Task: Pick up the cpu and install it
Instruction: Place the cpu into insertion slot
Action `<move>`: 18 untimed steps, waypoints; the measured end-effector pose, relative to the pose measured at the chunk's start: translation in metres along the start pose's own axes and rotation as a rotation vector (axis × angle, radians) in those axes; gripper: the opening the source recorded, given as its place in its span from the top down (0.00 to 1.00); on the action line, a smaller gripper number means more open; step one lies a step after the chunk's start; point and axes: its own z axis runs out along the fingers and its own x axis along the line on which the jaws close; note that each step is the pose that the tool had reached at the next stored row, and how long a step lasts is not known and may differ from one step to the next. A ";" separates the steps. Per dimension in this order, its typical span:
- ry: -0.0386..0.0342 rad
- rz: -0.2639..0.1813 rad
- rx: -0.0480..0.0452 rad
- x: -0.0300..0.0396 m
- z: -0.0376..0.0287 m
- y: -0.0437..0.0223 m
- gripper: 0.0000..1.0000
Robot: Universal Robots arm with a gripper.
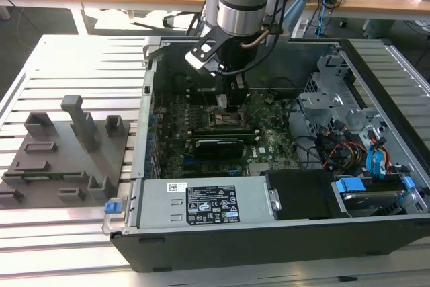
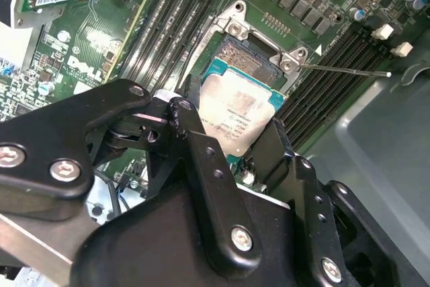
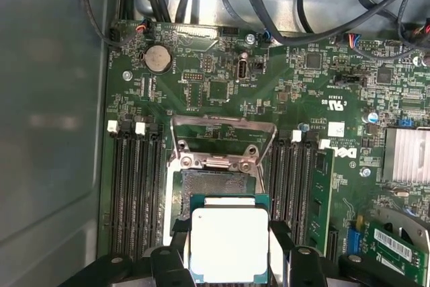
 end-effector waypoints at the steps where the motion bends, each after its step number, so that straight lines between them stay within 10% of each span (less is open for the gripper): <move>1: 0.0000 0.000 0.0000 0.0000 0.0010 0.0001 0.45; 18: -0.0001 0.000 0.0001 0.0005 0.0098 0.0008 0.45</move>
